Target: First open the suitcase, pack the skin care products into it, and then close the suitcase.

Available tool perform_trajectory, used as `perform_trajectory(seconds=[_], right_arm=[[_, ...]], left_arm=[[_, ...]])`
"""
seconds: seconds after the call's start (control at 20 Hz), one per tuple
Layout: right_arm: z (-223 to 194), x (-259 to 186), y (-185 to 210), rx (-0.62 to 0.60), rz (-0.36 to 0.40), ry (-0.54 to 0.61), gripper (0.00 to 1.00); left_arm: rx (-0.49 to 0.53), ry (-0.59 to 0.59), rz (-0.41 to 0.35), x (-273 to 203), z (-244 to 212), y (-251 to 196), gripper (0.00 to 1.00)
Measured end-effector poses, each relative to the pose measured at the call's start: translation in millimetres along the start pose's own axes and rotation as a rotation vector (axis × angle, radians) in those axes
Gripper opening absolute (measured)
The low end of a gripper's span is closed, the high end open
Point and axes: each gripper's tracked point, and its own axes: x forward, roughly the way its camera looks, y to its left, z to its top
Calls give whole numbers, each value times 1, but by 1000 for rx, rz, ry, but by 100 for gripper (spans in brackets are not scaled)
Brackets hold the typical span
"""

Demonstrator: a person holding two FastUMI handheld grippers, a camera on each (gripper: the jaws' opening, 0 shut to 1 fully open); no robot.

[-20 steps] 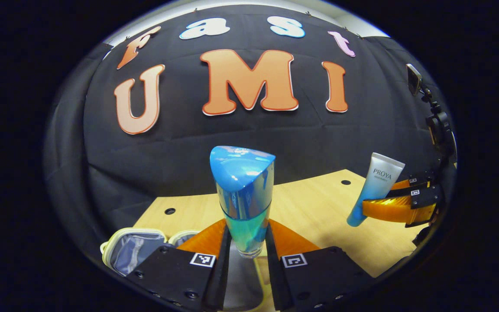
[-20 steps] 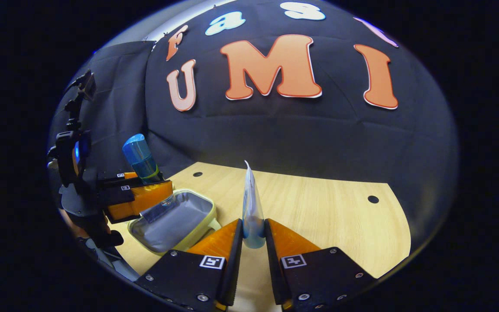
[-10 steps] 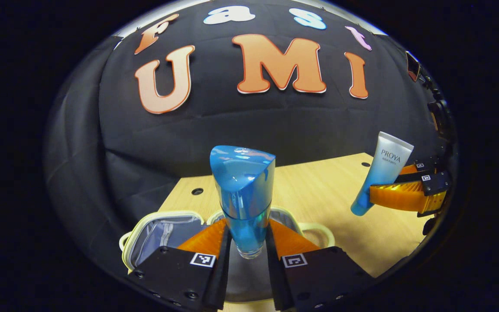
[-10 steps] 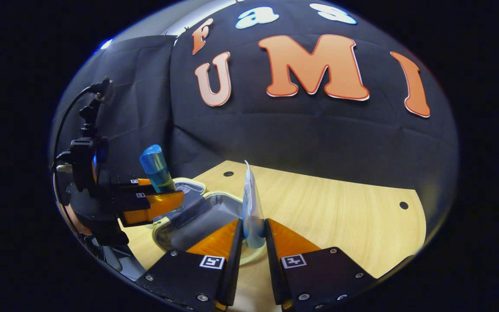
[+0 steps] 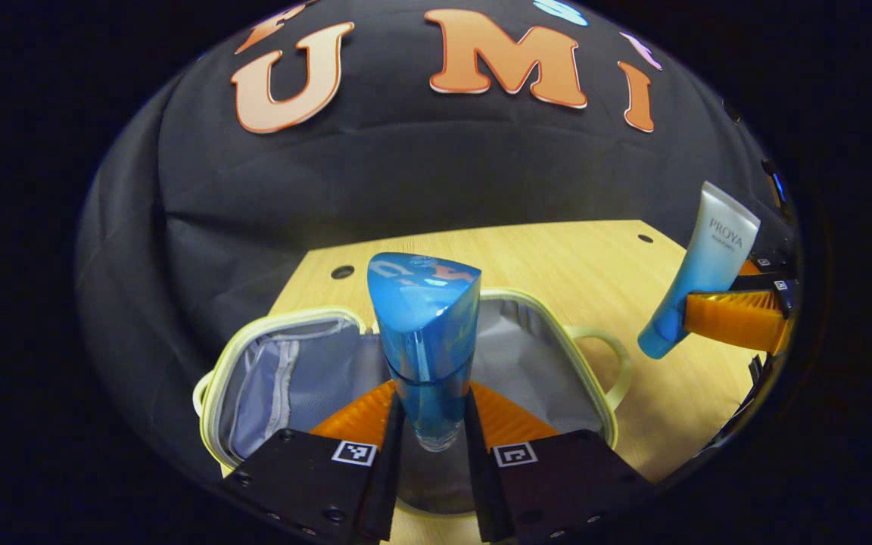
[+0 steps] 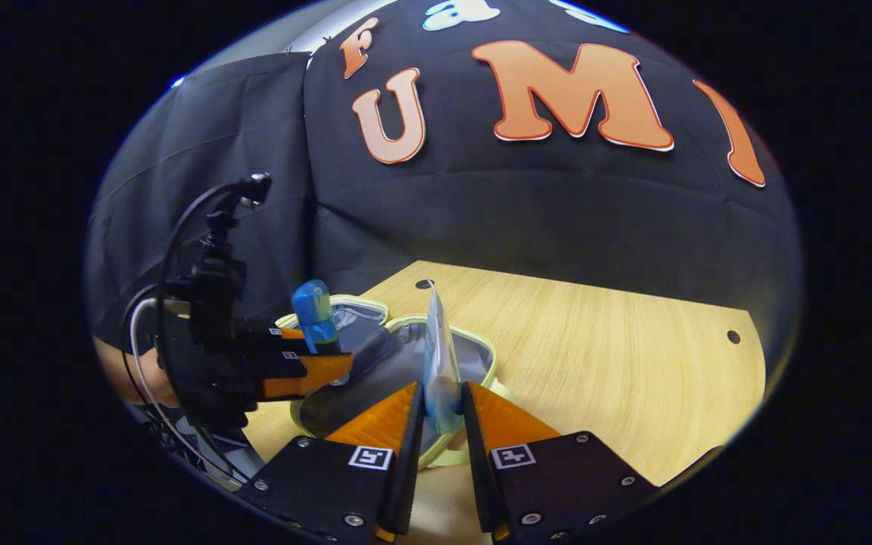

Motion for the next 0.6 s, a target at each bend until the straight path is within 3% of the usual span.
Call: perform_trajectory(seconds=[0.25,0.6], right_arm=[[-12,11,9,14,10,33,34],[-22,15,5,29,10,63,34]], left_arm=[[20,141,-36,18,-33,0,41],[-41,307,-48,51,-74,-7,41]])
